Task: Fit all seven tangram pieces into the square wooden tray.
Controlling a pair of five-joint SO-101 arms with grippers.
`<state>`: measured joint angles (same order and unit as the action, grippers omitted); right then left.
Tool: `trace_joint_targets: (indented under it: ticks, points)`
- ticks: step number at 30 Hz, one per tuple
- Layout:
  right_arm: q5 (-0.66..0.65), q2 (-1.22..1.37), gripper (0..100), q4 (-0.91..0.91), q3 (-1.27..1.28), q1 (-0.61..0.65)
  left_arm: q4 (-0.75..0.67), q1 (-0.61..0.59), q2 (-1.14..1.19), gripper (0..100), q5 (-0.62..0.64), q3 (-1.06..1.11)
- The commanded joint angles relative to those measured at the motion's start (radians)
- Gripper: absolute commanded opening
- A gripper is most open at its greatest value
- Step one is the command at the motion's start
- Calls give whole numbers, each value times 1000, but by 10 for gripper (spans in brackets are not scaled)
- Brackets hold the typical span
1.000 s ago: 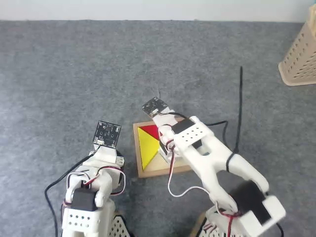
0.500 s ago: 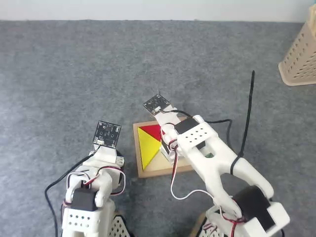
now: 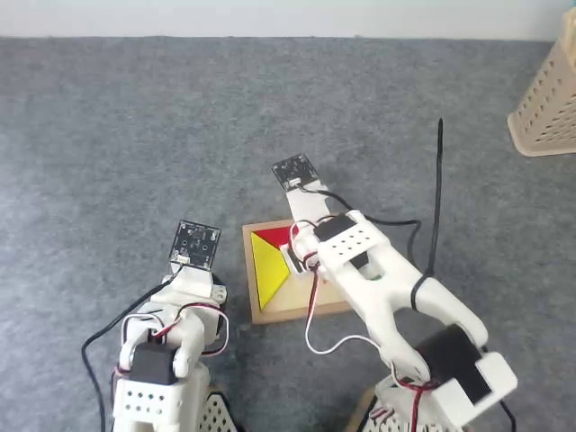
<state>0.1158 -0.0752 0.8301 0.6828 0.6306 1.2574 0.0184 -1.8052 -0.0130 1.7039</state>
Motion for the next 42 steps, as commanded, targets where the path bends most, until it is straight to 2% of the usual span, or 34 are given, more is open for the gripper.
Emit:
trace_joint_targets:
  ticks: [1,6,10,18,23,25,28,30,32,35,42]
  points:
    - [6,-10,35,44,-94,-15,6,-2,-21,12,6,-19]
    - [-3,-10,161,90,-126,-13,6,-2,-21,12,6,-19]
    - [-60,-35,163,94,-127,-8,6,-2,-21,12,6,-19]
    - [-64,-260,162,159,-115,-68,6,-2,-21,12,6,-19]
    - [-66,-394,162,136,-69,-73,6,-2,-21,12,6,-19]
    - [-66,-414,143,101,-52,-73,6,-2,-21,12,6,-19]
    - [-68,-395,48,45,-26,-73,6,-2,-21,12,6,-19]
    - [-115,-372,2,39,-21,-45,6,-2,-21,12,6,-19]
    - [-184,-361,18,44,-18,10,6,-2,-21,12,6,-19]
    - [-209,-349,6,45,-17,84,6,-2,-21,12,6,-19]
    - [-247,-260,6,35,-6,64,6,-2,-21,12,6,-19]
